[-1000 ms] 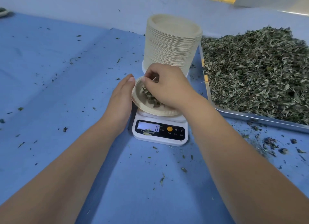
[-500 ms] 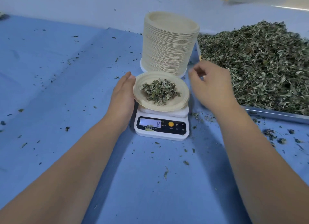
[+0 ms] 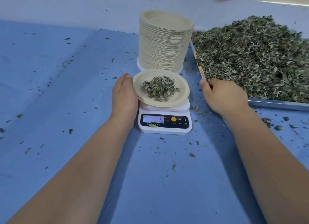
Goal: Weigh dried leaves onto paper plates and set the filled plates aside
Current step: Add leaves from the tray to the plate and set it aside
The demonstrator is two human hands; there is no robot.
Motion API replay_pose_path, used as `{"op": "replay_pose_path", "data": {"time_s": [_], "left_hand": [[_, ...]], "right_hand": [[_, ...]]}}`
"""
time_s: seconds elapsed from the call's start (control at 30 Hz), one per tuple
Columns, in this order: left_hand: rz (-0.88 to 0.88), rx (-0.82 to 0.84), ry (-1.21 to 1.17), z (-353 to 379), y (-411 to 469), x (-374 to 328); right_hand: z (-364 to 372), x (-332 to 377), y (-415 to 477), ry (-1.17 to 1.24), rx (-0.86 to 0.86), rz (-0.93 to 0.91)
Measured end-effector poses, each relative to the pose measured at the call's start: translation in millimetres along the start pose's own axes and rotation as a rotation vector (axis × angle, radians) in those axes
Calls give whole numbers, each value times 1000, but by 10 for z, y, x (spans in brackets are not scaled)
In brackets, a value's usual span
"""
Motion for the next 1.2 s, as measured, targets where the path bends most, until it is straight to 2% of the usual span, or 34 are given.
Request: {"op": "replay_pose_path", "data": {"time_s": [0.1,0.2,0.27,0.5,0.8,1.2], "left_hand": [[-2,-11,-14,-1,-8,-29],[-6,-25,5,0,1,-19],[-22,-38,3,2,4,-13],[-31,-68,-8,22,24,6],[-31,-85,-11,-30,-83,-73],[-17,-93,-50,-38,-123,-102]], "right_hand": [[-57,-29,-13,-48,-55,-9],[-58,-89,-11,-164,142,98],[-44,-110,-6,-165,181,79],[41,-30,-27,-79,29,-37],[81,-34,-72,-1,-83,-56],[42,-22,-79,44,-94,-53]]}}
Point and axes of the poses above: each hand's wrist, its own y-axis towards the middle knuckle, its own z-axis out of the palm, x = y × z, the point moved 1 cm from there along y, towards the middle knuckle, and after that the axes turned 4 degrees about z, right-handed, at the moved point
